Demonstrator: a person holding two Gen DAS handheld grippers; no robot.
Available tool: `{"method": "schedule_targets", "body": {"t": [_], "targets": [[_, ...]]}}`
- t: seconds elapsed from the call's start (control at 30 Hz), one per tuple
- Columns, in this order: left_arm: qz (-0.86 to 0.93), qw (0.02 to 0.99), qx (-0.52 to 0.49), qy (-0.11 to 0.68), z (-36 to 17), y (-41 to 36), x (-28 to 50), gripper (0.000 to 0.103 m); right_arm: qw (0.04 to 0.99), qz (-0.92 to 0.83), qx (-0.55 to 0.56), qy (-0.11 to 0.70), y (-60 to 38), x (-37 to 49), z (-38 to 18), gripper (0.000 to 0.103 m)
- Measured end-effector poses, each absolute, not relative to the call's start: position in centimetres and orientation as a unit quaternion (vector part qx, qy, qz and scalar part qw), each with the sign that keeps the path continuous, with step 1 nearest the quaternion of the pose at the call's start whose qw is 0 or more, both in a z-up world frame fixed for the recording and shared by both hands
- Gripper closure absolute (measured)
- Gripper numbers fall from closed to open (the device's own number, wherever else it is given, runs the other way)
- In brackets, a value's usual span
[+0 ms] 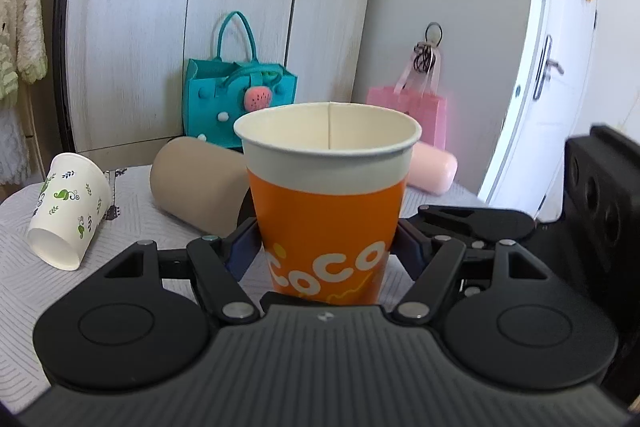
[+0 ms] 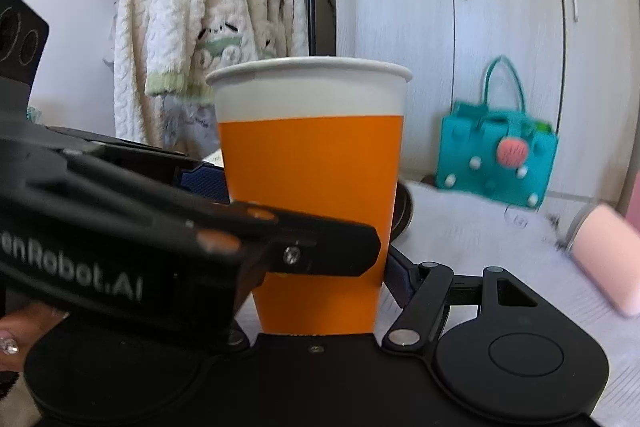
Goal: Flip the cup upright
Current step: 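Close the left gripper on the upright orange cup while the right gripper holds it, then lower the orange cup onto the table and open both grippers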
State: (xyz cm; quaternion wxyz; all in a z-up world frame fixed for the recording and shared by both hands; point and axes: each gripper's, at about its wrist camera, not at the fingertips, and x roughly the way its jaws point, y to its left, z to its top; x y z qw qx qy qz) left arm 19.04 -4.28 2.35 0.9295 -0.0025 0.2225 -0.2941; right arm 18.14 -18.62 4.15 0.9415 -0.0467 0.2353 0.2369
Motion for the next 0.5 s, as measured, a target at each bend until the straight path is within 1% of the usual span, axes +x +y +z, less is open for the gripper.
{"method": "schedule_targets", "body": {"t": [0.1, 0.3, 0.4, 0.5], "targets": [[-0.294, 0.93, 0.003, 0.219, 1.9, -4.4, 18.9, 0.033, 0.937, 0.238, -0.046, 0.251, -18.6, 18.3, 3.7, 0.03], [-0.297, 0.93, 0.006, 0.219, 1.8, -4.5, 18.6, 0.032, 0.939, 0.232, -0.064, 0.246, -18.3, 17.7, 3.5, 0.03], [-0.293, 0.931, 0.01, 0.219, 1.9, -4.5, 18.3, 0.031, 0.94, 0.23, -0.071, 0.243, -18.4, 17.4, 3.6, 0.027], [-0.295, 0.931, -0.004, 0.217, 1.7, -4.2, 18.1, 0.026, 0.94, 0.232, -0.076, 0.24, -18.7, 16.7, 3.9, 0.024]]}}
